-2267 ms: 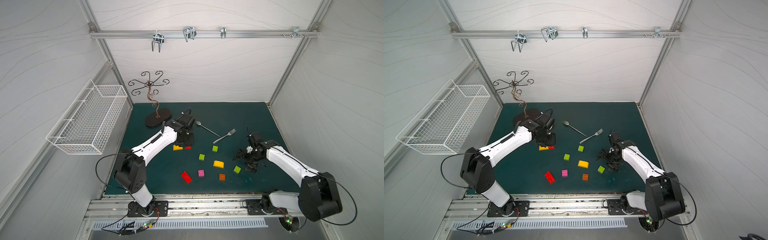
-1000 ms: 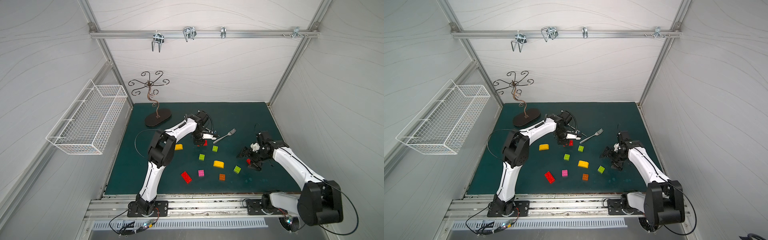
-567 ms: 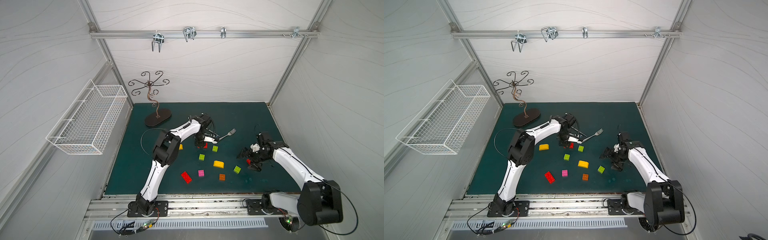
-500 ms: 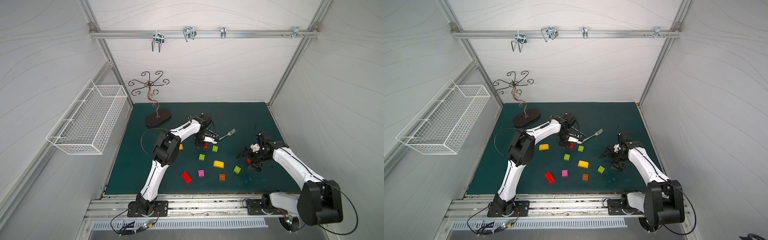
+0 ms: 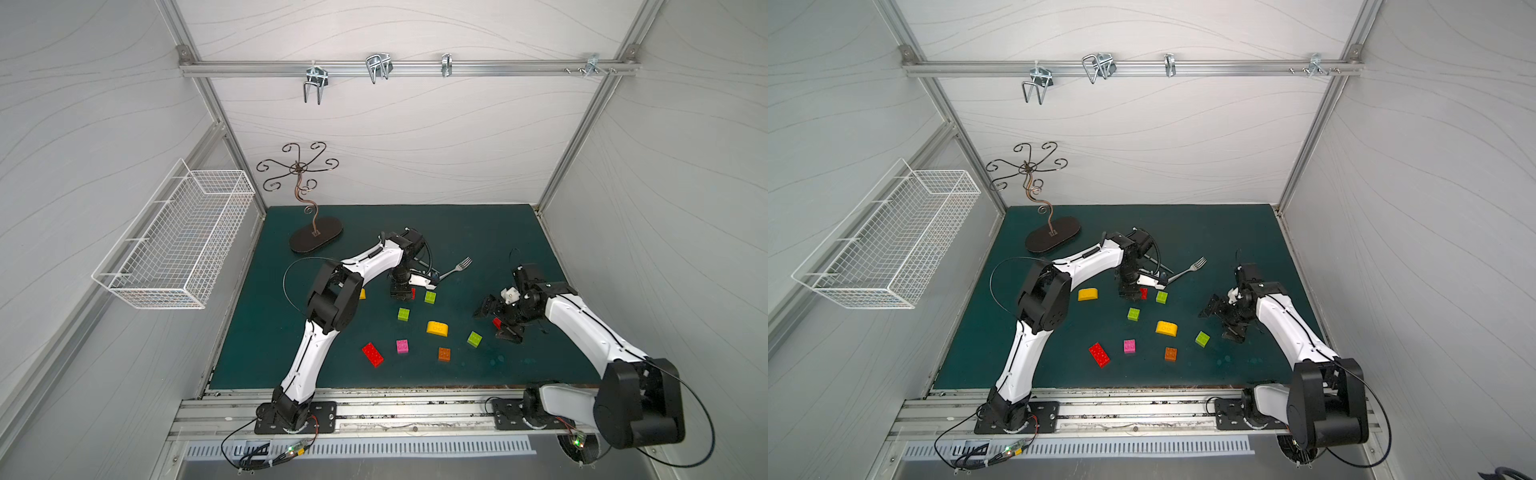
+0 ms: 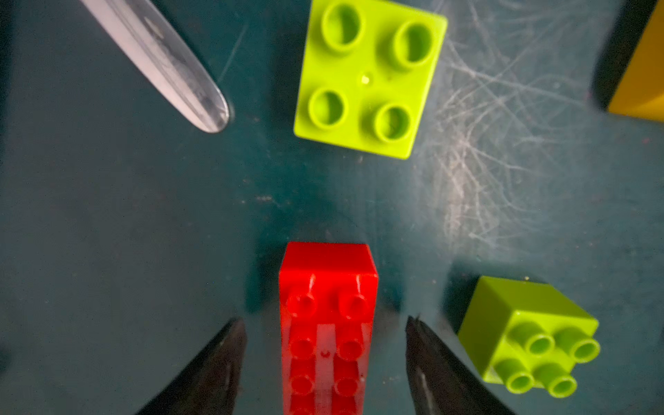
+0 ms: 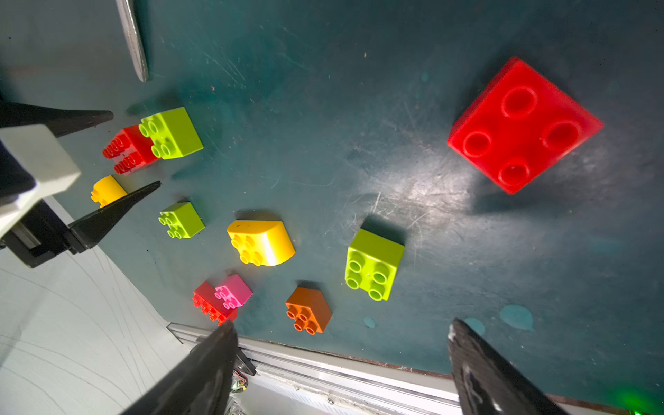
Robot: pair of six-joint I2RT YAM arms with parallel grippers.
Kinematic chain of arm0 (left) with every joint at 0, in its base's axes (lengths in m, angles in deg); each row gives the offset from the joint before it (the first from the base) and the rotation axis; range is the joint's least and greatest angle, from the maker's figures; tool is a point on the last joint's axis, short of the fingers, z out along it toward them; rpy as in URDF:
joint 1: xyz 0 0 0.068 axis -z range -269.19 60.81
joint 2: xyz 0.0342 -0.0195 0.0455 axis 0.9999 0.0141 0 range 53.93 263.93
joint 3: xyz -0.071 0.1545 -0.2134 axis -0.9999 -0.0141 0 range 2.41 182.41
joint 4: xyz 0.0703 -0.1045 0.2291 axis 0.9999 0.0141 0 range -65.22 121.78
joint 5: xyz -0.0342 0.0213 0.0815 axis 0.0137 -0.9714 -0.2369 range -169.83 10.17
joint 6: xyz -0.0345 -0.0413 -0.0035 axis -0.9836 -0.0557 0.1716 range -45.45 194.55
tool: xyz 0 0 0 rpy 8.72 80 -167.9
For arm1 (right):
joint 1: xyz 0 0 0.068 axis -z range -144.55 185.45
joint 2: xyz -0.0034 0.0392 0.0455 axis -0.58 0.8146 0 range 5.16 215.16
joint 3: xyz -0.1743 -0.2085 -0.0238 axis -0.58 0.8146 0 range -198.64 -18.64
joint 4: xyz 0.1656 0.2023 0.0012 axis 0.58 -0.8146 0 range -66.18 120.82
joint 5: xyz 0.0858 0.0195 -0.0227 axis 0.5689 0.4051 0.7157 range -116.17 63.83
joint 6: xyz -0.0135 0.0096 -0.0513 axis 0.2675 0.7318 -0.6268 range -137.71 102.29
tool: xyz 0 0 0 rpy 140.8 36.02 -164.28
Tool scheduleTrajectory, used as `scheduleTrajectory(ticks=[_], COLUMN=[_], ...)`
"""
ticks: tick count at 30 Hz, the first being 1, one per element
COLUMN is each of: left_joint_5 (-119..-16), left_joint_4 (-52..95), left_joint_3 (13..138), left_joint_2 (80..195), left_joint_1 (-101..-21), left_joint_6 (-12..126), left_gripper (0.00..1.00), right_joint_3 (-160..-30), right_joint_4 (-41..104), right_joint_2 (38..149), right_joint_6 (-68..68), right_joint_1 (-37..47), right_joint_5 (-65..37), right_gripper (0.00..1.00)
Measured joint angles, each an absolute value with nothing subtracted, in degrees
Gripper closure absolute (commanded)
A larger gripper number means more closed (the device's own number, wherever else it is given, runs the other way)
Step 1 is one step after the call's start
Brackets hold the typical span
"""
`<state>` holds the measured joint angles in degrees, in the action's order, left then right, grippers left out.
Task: Assemble the letter s with lego
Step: Place the lego brick at the center of the board, then pick up the lego brick from the center of the board.
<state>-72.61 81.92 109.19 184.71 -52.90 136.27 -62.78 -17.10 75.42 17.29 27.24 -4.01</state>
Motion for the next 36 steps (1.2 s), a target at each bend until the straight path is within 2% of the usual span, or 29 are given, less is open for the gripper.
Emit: scheduleTrajectory(ticks=[3, 5, 8, 11, 19, 22, 24, 29, 36], left_joint_5=[-72.52, -72.56, -73.04, -73.04, -73.17, -74.83, -76.69, -80.54, -83.32], left_joint_4=[82.05, 82.27, 82.27, 81.62, 67.23, 63.74, 62.6, 61.9, 61.84], left_joint_3=[109.25, 109.36, 109.43, 109.32, 87.77, 78.41, 72.27, 60.97, 56.16], left_joint_2=[184.36, 183.11, 178.43, 169.8, 130.81, 122.33, 118.85, 115.46, 115.44], left_joint_1=[-52.9, -52.92, -53.38, -54.32, -62.25, -63.35, -63.68, -65.84, -71.94], left_joint_6=[135.37, 134.48, 131.48, 127.37, 103.29, 92.07, 85.36, 72.23, 61.6], left_gripper=[0.14, 0.14, 0.17, 0.21, 0.61, 0.59, 0.65, 0.69, 0.65], right_joint_3=[-63.24, -64.49, -68.38, -74.41, -92.99, -97.91, -101.49, -106.39, -107.63], right_joint_4=[-17.63, -18.33, -19.33, -20.51, -21.23, -21.65, -21.82, -21.74, -21.47], right_joint_2=[75.42, 75.4, 75.4, 75.92, 92.21, 100.38, 105.58, 114.11, 121.47], right_joint_6=[17.29, 17.31, 17.44, 18.27, 22.41, 23.8, 24.63, 26.69, 29.46], right_joint_1=[27.24, 27.24, 27.0, 24.86, 10.79, 8.08, 6.33, 1.96, -1.54], right_joint_5=[-4.17, -4.6, -6.11, -9.59, -18.24, -20.08, -21.41, -22.51, -22.66], right_gripper=[0.08, 0.12, 0.18, 0.17, 0.16, 0.17, 0.17, 0.23, 0.27])
